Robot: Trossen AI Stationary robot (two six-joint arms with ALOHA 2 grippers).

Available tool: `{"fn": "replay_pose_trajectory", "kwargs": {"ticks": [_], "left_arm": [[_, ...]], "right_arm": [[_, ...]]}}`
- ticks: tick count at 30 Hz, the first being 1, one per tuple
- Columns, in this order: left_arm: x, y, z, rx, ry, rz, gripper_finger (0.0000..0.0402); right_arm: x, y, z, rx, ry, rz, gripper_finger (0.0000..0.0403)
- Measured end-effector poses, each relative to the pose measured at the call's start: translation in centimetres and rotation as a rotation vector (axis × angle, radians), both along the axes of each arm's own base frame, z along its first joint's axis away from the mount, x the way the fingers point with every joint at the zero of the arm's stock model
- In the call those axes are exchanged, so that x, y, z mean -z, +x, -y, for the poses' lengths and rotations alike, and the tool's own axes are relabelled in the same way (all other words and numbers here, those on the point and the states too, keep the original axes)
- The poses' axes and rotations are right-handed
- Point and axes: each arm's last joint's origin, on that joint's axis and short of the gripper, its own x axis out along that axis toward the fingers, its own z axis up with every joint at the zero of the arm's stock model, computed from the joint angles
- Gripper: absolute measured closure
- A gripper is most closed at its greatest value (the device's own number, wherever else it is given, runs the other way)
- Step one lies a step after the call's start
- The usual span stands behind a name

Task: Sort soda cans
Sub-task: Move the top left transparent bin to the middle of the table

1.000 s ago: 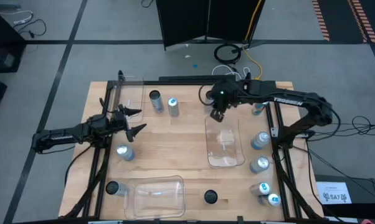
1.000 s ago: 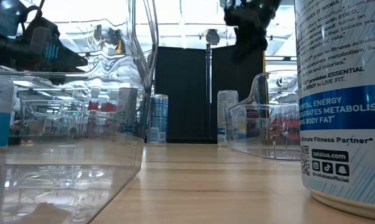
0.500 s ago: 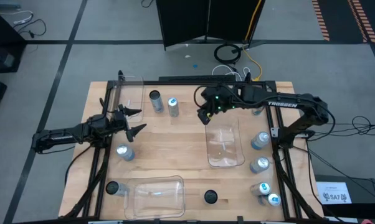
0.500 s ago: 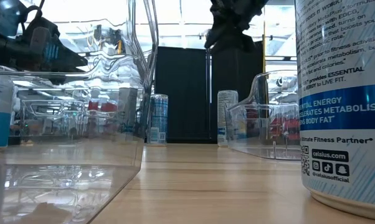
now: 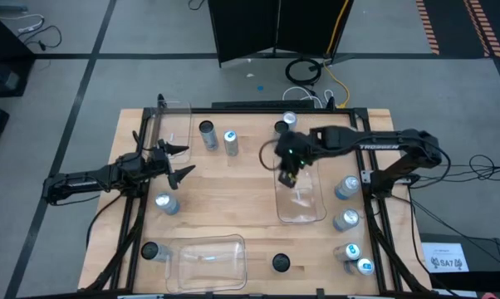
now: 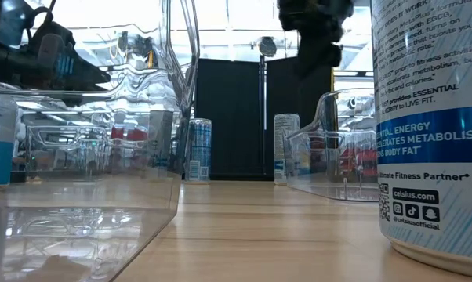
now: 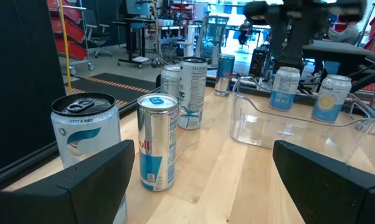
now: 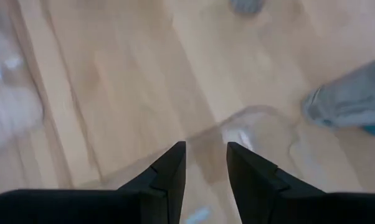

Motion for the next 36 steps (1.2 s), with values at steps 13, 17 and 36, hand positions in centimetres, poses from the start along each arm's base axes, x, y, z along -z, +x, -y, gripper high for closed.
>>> {"fn": "replay_pose_trajectory", "kwargs": {"ticks": [13,17,36], "left_arm": [[-0.1,0.0,0.0,0.007,-0.005,0.02,0.0012],[-0.4,0.0,0.0,-0.005,-0.228,0.125,0.0012],[-0.4,0.0,-0.1,-0.061,-0.36,0.182,0.0012]], "right_arm": [[2.9,-10.3,-3.1,0.056,0.046,0.274,0.0296],[3.3,-13.1,-3.0,0.102,0.05,0.451,0.0296],[4.6,-15.3,-2.8,0.058,0.035,0.668,0.0296]]}}
